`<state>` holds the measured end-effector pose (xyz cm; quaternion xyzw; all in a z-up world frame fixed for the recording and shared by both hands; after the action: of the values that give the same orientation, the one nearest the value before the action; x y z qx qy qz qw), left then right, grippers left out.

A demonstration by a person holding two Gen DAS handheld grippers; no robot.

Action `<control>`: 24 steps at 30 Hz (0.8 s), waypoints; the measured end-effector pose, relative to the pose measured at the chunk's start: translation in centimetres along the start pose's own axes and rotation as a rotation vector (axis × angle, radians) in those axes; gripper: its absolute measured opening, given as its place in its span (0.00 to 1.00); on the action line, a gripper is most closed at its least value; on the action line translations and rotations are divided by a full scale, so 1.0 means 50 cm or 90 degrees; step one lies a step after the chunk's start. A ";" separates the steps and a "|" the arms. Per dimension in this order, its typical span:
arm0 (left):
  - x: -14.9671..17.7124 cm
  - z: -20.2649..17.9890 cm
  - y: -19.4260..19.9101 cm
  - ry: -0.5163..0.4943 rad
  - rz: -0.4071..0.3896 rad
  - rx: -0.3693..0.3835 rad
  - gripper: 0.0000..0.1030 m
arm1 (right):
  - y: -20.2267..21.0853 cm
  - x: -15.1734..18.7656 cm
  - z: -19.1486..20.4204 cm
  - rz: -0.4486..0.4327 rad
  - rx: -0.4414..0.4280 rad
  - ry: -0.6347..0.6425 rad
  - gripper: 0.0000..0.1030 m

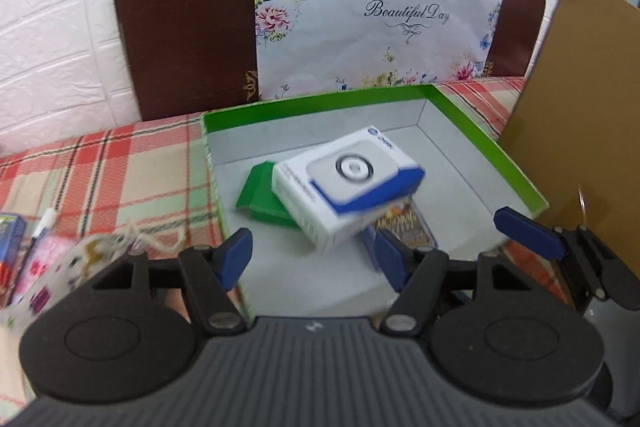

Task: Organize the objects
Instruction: 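Carry the HP box with the left gripper into the green box and release, then grasp the floral cloth pouch with the right gripper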

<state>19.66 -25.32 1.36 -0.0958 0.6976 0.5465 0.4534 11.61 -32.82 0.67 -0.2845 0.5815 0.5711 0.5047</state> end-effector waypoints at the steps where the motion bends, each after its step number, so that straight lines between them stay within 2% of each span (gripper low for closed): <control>1: 0.010 -0.001 0.008 -0.003 -0.001 -0.006 0.67 | 0.013 0.005 0.005 0.000 -0.006 -0.007 0.84; 6: 0.060 0.013 0.064 -0.004 -0.011 -0.033 0.67 | 0.064 0.028 0.036 0.024 -0.040 -0.035 0.84; 15: 0.145 0.068 0.114 0.015 0.009 -0.099 0.67 | 0.088 0.095 0.091 0.119 -0.087 -0.080 0.83; 24: 0.216 0.138 0.135 0.058 0.033 -0.145 0.67 | 0.109 0.105 0.172 0.131 -0.121 -0.037 0.78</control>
<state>12.91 -12.94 -1.98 -0.1533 0.6532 0.6288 0.3929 7.19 -22.35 -0.66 -0.2533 0.5361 0.6806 0.4304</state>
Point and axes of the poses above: each gripper's, at about its wrist camera, not at the fingertips, and y roughly against the way its jaws point, z to its left, x to its underside, the point moved 6 cm from there along -y, roughly the way its jaws point, and after that the axes turned 4 degrees about -y, right-handed, at the moved point
